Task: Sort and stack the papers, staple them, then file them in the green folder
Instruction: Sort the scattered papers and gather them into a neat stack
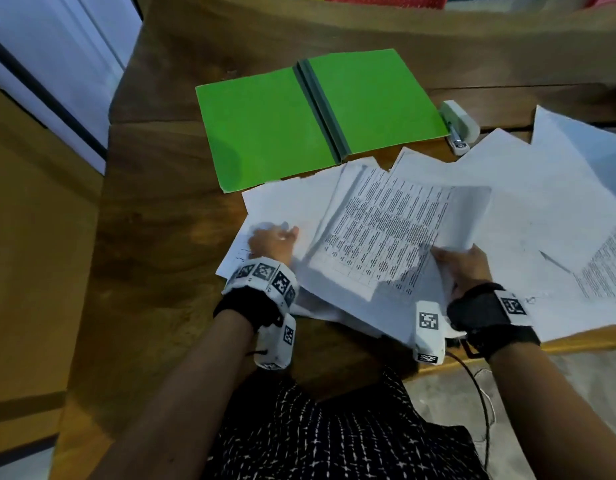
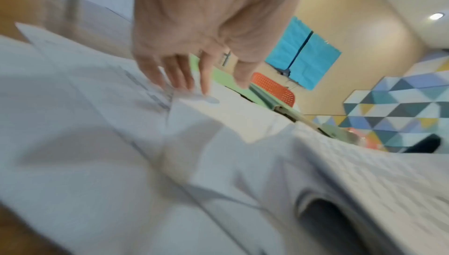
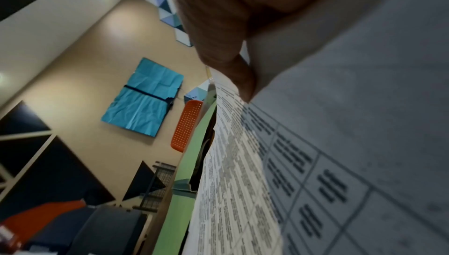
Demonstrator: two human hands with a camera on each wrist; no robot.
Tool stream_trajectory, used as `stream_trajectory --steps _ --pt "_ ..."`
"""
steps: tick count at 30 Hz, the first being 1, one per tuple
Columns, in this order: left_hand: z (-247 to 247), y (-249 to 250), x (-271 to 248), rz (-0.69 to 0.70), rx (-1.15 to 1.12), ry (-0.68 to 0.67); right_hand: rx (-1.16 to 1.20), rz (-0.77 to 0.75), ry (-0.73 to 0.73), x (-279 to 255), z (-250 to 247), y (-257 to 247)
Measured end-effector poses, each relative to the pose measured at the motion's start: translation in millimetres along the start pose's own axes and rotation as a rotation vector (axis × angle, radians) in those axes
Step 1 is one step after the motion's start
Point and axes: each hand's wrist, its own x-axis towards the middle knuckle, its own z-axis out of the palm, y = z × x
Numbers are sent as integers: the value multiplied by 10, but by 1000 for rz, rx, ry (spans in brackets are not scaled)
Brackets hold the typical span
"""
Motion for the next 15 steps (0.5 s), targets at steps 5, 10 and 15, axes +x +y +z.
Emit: stream_trajectory --steps 5,10,15 --pt "-211 -90 97 -247 155 231 -179 -43 5 51 -37 -111" --pt "-98 -6 192 -188 238 173 -486 -100 -32 28 183 -24" --pt "-138 31 155 1 48 65 -593 -147 -93 -91 319 -43"
